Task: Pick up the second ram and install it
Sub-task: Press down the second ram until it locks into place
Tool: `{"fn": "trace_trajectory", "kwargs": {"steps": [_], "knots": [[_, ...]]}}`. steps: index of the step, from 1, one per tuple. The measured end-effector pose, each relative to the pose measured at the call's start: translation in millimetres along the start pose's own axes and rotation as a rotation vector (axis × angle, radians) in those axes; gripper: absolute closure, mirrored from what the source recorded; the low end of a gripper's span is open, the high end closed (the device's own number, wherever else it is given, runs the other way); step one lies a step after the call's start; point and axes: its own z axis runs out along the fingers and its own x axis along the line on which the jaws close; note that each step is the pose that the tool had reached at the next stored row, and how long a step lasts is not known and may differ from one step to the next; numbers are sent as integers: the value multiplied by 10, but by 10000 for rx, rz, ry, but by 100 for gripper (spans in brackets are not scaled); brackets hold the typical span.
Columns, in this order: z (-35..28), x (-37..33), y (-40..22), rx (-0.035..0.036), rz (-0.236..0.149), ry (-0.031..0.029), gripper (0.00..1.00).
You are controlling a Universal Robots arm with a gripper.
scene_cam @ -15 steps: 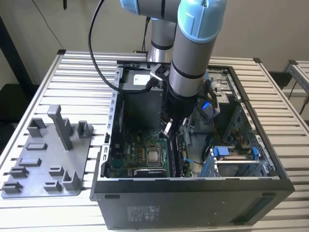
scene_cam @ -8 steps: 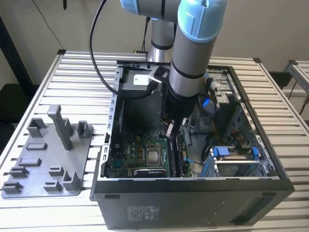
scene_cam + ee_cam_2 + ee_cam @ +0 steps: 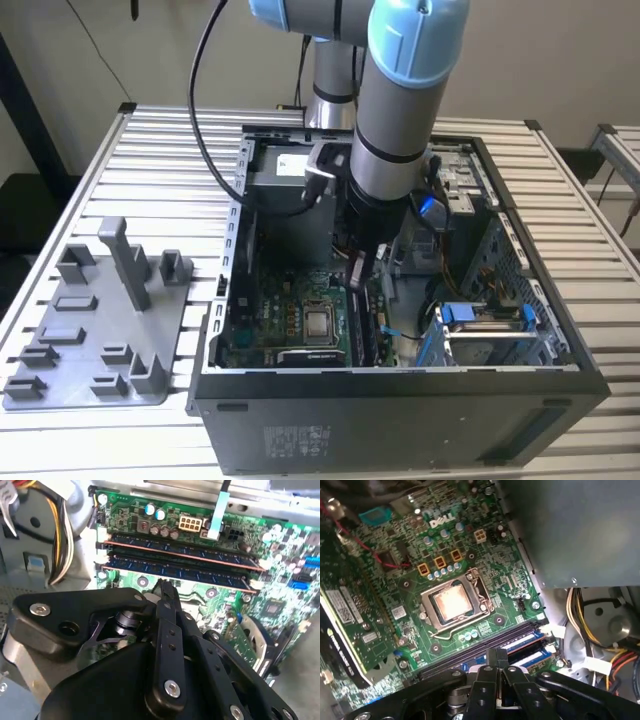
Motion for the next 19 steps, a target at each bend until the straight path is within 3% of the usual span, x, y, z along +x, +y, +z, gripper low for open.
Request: {"fn": "trace_trajectory", "kwargs": {"steps": [8, 19], "knots": [[0, 0, 0, 151, -1462, -48, 89], [5, 0, 0, 162, -3424, -46, 89]]}}
